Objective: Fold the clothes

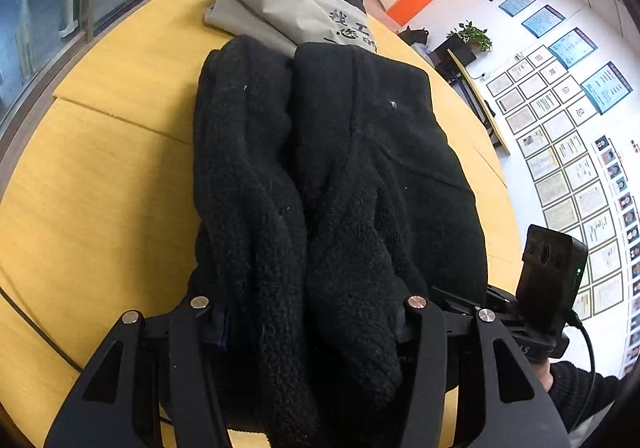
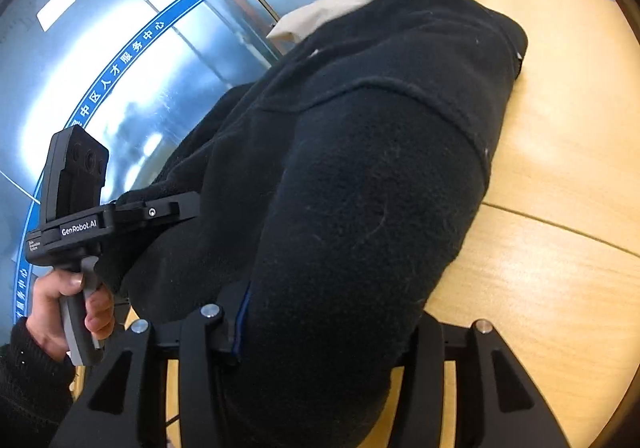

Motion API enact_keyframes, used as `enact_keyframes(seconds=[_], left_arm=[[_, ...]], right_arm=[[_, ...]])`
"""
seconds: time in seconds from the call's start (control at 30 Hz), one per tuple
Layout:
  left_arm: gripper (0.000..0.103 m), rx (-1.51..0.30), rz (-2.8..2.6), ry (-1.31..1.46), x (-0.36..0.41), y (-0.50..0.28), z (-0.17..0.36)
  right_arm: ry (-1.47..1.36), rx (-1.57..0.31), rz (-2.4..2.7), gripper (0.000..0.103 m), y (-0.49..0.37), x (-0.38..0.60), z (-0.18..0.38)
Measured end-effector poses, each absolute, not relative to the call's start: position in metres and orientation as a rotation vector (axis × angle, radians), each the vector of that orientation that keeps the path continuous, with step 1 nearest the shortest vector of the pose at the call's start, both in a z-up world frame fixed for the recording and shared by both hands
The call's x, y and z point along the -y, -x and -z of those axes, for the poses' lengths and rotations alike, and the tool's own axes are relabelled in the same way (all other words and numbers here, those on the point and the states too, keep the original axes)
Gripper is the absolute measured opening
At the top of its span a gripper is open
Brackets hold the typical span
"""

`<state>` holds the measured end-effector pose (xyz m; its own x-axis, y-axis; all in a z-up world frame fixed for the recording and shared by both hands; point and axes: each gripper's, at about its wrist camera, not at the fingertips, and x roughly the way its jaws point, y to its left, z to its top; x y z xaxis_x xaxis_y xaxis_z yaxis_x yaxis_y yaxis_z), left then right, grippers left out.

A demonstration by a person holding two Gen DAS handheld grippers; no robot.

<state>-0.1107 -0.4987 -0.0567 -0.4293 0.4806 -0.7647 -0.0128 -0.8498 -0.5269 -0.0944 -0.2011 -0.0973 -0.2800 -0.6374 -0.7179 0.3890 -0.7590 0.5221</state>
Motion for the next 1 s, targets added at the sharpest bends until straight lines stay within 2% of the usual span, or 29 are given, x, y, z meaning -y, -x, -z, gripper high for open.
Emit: enact_keyframes(seconds=[0.1, 0.17, 0.23, 0.3, 0.37, 0.47, 0.53, 0.63, 0.7, 0.8, 0.9, 1.0], left_arm=[[0.053, 0.673, -2.331, 1.466, 0.527, 0.106, 0.065], [0.056, 0.681, -2.332, 1.464, 0.539, 0.13, 0.094], [0.064, 0.675, -2.355, 1.475, 0.531, 0.134, 0.103], [0.065, 0.677, -2.396, 1.472, 0.531, 0.126, 0.089], [0.065, 0.68, -2.438, 1.468, 0.531, 0.118, 0.074], [0.07, 0.641, -2.601, 1.336, 0.542, 0.075, 0.018], [0.085, 0.616, -2.727, 1.214, 0.546, 0.038, -0.028], [0.103, 0.576, -2.91, 1.062, 0.54, -0.024, -0.1], [0.103, 0.561, -2.998, 0.982, 0.529, -0.062, -0.141], [0.103, 0.623, -2.995, 0.948, 0.499, -0.097, -0.171], [0.103, 0.527, -3.07, 0.94, 0.471, -0.125, -0.186], [0.103, 0.424, -3.144, 0.93, 0.443, -0.153, -0.2]], right_arm=[[-1.317, 0.324, 2.06, 0.049, 0.093, 0.199, 0.098], [-1.317, 0.321, 2.054, 0.049, 0.092, 0.199, 0.098], [-1.331, 0.34, 2.035, 0.052, 0.092, 0.196, 0.099], [-1.348, 0.364, 2.013, 0.061, 0.092, 0.192, 0.1], [-1.354, 0.326, 2.03, 0.079, 0.09, 0.183, 0.092], [-1.323, 0.203, 2.086, 0.083, 0.081, 0.169, 0.069], [-1.255, 0.07, 2.151, 0.086, 0.067, 0.15, 0.04], [-1.117, -0.104, 2.241, 0.087, 0.054, 0.128, -0.003], [-1.017, -0.211, 2.3, 0.088, 0.04, 0.11, -0.032], [-0.868, -0.295, 2.389, 0.089, 0.016, 0.074, -0.076], [-0.754, -0.311, 2.454, 0.089, 0.017, 0.04, -0.116], [-0.722, -0.323, 2.489, 0.089, 0.003, 0.018, -0.128]])
